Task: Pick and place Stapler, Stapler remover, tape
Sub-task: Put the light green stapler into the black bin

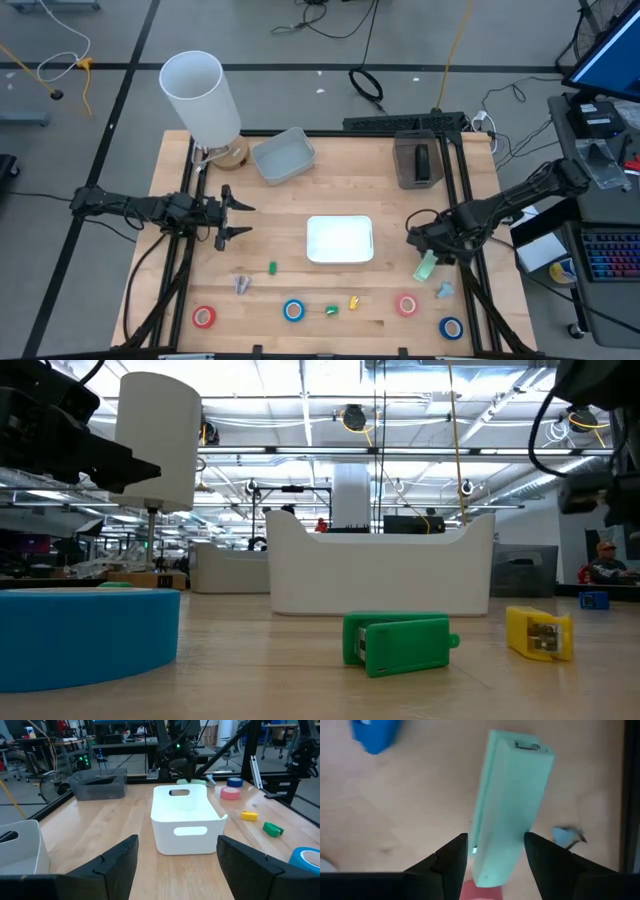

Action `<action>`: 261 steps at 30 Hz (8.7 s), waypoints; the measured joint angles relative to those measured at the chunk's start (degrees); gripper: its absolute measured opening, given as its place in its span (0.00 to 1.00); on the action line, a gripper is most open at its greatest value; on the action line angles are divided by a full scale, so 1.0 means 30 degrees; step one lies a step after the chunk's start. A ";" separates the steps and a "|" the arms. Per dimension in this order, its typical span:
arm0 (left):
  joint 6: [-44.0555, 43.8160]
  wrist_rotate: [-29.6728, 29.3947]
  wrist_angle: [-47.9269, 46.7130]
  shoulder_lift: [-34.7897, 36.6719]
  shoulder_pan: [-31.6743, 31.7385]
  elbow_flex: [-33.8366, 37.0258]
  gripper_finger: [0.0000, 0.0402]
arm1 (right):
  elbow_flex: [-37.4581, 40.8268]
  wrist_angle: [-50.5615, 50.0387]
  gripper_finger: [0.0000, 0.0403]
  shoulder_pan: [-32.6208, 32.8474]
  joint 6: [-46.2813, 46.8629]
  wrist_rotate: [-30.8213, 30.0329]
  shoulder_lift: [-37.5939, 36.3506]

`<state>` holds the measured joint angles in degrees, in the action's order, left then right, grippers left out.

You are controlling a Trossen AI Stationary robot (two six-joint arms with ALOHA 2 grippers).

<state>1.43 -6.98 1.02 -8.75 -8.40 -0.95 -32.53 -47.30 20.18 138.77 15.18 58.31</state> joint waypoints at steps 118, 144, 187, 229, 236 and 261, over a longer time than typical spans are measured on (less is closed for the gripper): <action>-0.0546 0.0495 -0.0087 0.0007 0.0000 0.0007 0.67 | -0.8322 -0.0995 0.23 -1.8240 -3.1006 -1.1084 0.1243; -0.1158 0.0474 -0.0080 0.0007 0.0004 0.0007 0.67 | -0.8322 0.0854 0.23 -2.3138 -3.4332 -0.8238 0.8477; -0.1479 0.0320 -0.0073 0.0007 0.0007 0.0007 0.67 | -0.8300 -0.0112 0.23 -2.2838 -3.3847 -0.6443 0.8470; -0.1494 0.0325 -0.0066 0.0007 0.0005 0.0007 0.67 | -0.8285 0.0581 0.29 -2.2832 -3.3978 -0.5967 1.0222; -0.1494 0.0328 -0.0066 0.0007 0.0007 0.0007 0.67 | -0.8285 0.0618 0.29 -2.2832 -3.3986 -0.5996 1.0218; -0.1581 0.0342 -0.0066 0.0007 0.0007 0.0007 0.67 | -0.8307 -0.0062 0.27 -2.2861 -3.4431 -0.5106 0.9242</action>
<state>-3.31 -5.96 0.82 -8.73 -8.38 -0.93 -57.45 -47.49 -48.40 35.48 -0.14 86.04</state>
